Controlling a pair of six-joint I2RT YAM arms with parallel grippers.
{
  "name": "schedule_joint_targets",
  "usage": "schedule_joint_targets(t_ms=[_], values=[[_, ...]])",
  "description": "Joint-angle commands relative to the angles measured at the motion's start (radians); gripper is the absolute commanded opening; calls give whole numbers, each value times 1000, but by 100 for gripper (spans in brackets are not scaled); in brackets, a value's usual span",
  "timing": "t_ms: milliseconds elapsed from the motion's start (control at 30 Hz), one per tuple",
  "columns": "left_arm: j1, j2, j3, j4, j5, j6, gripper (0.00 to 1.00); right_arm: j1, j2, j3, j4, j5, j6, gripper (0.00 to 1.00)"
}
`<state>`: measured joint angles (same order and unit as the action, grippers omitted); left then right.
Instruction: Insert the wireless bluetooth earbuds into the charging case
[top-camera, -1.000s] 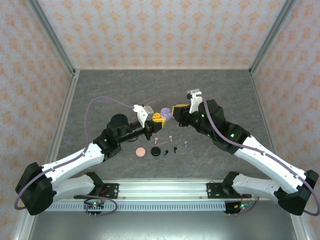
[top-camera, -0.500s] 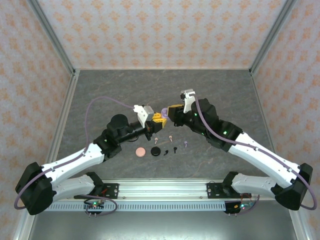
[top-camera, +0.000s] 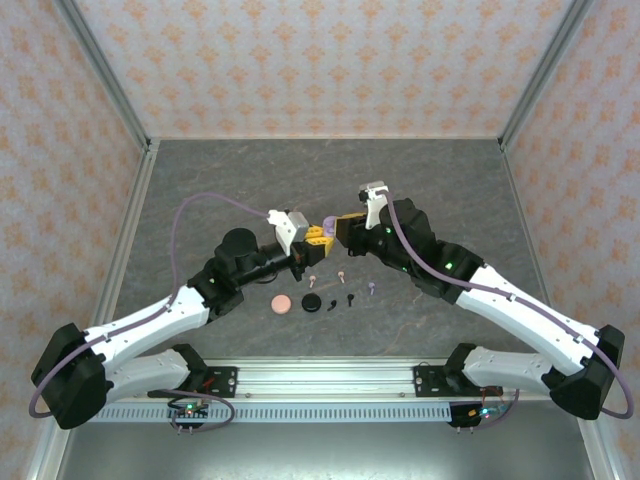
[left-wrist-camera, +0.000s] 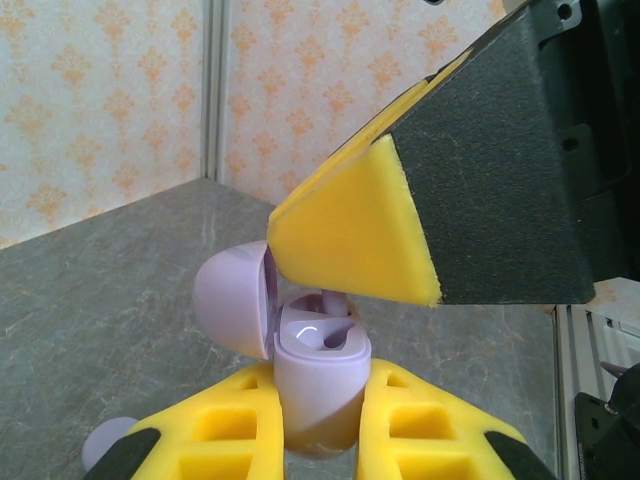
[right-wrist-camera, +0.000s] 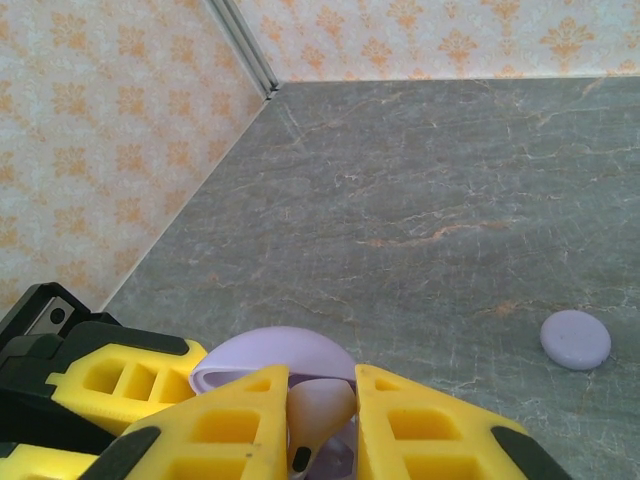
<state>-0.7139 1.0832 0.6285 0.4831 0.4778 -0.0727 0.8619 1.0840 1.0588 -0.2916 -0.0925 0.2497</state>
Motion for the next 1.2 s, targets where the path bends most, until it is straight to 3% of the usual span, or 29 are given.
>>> schedule_joint_targets(t_ms=[0,333,533,700,867,1167], values=[[-10,-1,48,31,-13,16,0,6,-9,9,-16,-2,-1,20],[-13,7,51,35,-8,14,0,6,8,59,-98,-57,-6,25],[-16,2,47,34,-8,14,0,6,2,169,-178,-19,-53,46],[-17,-12,40,28,-12,17,0,-4,-21,222,-236,32,-93,57],[-18,-33,31,4,-28,28,0,-47,-62,176,-293,68,-73,62],[-17,-135,-24,-99,-84,53,0,-119,-69,-53,-448,119,66,60]])
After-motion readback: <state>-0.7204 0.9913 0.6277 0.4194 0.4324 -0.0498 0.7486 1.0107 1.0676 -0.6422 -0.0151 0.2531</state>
